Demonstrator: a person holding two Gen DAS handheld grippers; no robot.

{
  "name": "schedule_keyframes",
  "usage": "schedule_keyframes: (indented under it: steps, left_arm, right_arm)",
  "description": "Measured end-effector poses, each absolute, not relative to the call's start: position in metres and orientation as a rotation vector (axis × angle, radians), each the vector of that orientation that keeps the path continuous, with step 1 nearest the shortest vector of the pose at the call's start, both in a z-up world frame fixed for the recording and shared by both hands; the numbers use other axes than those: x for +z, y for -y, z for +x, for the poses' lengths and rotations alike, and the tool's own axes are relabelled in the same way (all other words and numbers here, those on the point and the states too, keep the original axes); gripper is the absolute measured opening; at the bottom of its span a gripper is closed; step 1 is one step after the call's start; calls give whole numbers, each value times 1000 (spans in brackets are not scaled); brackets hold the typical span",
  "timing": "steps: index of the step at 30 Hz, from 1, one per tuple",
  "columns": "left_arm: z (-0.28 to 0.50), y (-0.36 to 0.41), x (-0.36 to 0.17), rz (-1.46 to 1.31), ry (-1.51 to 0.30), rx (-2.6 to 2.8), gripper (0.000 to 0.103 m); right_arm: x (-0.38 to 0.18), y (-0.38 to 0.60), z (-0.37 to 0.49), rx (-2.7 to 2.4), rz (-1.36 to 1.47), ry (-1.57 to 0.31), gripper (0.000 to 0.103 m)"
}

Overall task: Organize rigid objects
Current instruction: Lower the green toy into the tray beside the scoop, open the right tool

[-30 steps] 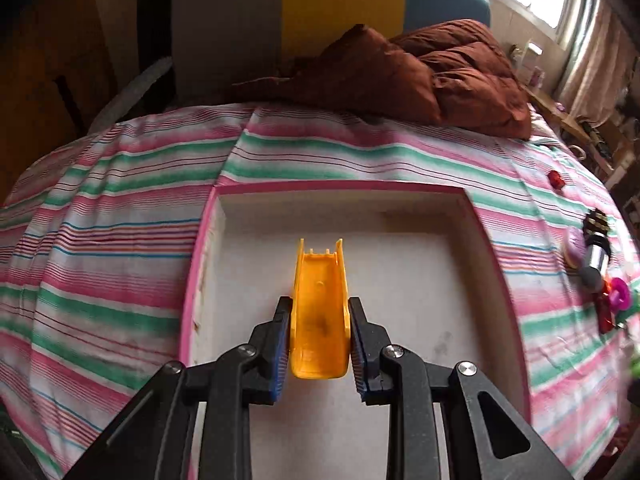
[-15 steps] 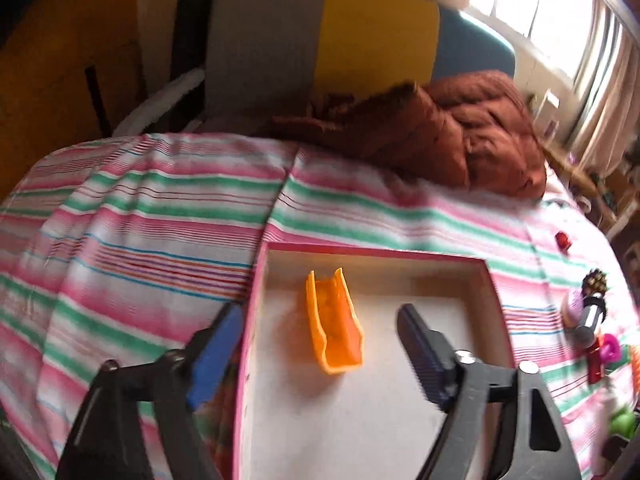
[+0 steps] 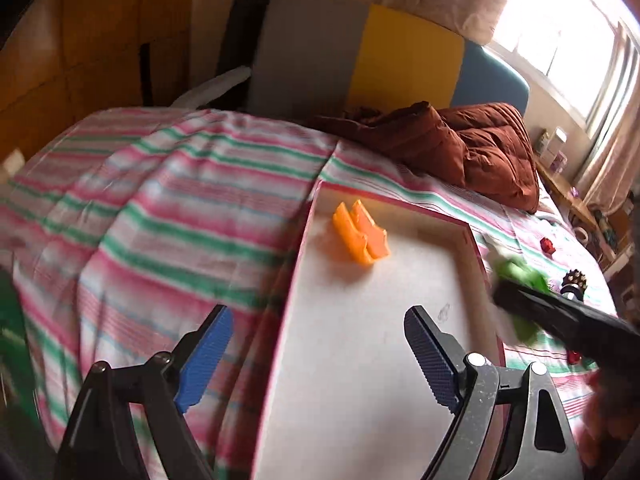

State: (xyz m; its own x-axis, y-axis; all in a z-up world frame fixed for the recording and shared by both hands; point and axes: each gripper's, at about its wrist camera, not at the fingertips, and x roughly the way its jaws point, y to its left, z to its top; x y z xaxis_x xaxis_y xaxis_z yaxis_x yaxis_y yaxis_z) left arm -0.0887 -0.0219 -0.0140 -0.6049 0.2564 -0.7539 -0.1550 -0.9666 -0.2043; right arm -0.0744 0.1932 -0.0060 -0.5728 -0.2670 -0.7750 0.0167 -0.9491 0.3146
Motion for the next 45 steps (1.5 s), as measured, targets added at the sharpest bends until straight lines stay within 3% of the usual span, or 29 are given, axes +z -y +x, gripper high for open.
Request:
schedule_keyframes:
  steps: [5,14,31,37,41,45]
  left_arm:
    - [-72,43,-21,-1284,267,2624,88]
    - [-55,57,-27,-1311,283,2634,88]
    - [-47,61,-29,-1323,329,2625,88]
    - [-42,53,-27,-1310,331,2620,88]
    - [-39,51,-27,-1315,336,2621,88]
    - [-38,54,-25,-1315,340,2633,88]
  right_arm:
    - [-27,-181,-110,-2608,1443,401,53]
    - [-46,-165,-148,-2676,1512,297,53]
    - [-50,-183,-145,-2580,1433,772,53]
    - [-39,-178,-124,-2601,1428,599,53]
    - [-40,-154,-113,-2618,1469,361,34]
    - [-41,-147,-117,-2612,1439,340,31]
